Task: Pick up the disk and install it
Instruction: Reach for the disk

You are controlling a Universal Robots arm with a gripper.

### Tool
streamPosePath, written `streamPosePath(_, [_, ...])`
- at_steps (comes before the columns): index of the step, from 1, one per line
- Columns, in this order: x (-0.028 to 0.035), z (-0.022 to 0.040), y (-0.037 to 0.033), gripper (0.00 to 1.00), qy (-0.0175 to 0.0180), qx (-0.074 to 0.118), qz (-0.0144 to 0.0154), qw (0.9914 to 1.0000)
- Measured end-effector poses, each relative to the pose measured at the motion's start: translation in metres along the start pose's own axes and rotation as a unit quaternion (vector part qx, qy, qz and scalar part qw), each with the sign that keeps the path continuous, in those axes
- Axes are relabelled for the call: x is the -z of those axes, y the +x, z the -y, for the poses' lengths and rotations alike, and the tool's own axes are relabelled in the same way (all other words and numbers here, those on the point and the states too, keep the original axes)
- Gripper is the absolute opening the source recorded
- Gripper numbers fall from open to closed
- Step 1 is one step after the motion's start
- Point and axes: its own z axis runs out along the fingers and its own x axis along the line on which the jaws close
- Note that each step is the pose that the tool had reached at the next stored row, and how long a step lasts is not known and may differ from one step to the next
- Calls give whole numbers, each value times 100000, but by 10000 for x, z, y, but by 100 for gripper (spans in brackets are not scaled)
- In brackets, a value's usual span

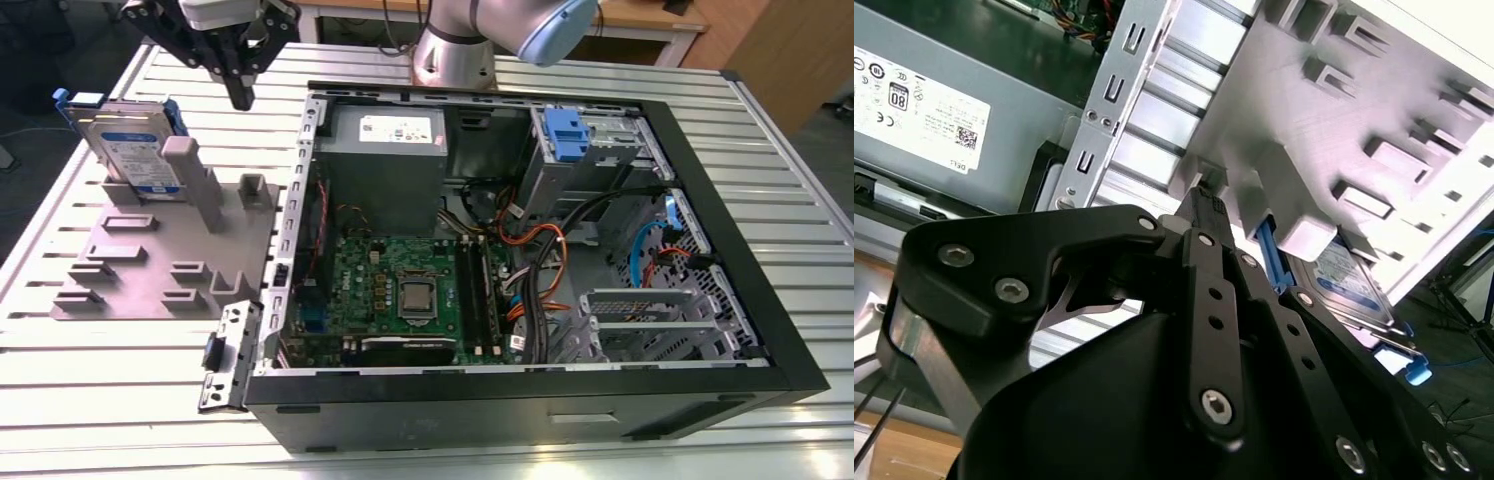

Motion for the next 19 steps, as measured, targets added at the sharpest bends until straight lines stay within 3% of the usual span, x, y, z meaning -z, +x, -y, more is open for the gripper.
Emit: streamPosePath(19, [0, 5, 64, 11, -2, -2, 2, 100000])
